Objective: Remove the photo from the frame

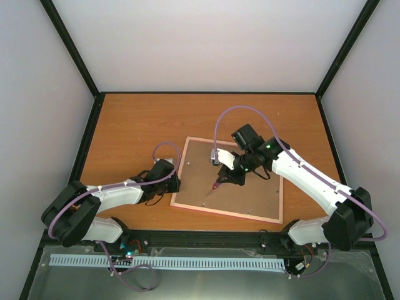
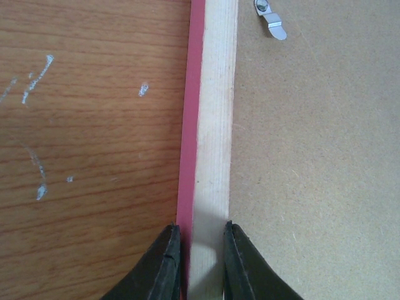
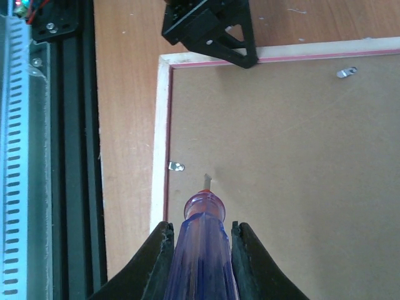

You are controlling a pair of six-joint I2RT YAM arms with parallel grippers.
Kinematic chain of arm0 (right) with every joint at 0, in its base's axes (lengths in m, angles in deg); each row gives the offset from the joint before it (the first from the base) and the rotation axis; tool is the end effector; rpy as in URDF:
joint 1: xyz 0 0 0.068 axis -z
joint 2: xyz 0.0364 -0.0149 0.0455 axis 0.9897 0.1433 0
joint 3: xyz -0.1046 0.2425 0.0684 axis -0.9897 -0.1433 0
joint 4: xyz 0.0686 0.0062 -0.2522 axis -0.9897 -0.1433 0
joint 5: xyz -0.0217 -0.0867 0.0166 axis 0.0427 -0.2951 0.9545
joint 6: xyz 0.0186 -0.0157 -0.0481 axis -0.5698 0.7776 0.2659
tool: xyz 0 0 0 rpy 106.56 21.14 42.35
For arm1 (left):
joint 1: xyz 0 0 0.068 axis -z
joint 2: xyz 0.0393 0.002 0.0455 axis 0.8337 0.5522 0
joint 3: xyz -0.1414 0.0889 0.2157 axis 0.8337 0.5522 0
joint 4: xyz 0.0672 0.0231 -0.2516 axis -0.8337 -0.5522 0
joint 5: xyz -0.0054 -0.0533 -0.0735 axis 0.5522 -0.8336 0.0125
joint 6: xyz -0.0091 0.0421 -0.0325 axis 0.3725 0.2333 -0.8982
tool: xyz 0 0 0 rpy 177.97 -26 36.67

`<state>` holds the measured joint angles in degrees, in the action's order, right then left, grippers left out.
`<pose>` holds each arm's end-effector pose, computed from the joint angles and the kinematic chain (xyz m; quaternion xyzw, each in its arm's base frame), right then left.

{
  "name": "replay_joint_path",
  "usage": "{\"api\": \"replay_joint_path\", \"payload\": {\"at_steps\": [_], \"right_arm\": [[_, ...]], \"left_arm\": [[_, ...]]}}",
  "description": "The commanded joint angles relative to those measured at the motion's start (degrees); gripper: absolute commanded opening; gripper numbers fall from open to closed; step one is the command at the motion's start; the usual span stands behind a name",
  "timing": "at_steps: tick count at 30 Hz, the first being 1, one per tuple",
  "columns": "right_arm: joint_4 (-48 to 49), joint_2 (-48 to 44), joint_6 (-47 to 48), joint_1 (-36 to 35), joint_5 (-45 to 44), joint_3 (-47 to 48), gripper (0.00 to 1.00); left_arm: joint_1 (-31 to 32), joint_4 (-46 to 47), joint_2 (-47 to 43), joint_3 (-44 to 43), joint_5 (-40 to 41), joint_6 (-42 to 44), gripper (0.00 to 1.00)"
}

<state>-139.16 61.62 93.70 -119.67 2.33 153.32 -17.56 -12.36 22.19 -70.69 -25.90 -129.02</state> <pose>0.1910 0.1708 0.2865 -0.5972 0.7336 0.2539 0.2019 0.1763 -0.1423 0.1296 -0.0221 0.9485 -0.2031 0.2422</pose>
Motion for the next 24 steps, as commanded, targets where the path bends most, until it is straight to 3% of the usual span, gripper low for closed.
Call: {"api": "replay_joint_path", "payload": {"at_steps": [1, 24], "right_arm": [[-1.22, 0.00, 1.78, 0.02, 4.54, -0.53, 0.03], [-2.65, 4.47, 3.44, -1.28, 7.41, -0.85, 0.03]], "left_arm": [[0.37, -0.81, 1.23, 1.18, 0.01, -1.09, 0.01], [0.37, -0.41, 1.31, 1.43, -0.16, -1.01, 0.01]]}}
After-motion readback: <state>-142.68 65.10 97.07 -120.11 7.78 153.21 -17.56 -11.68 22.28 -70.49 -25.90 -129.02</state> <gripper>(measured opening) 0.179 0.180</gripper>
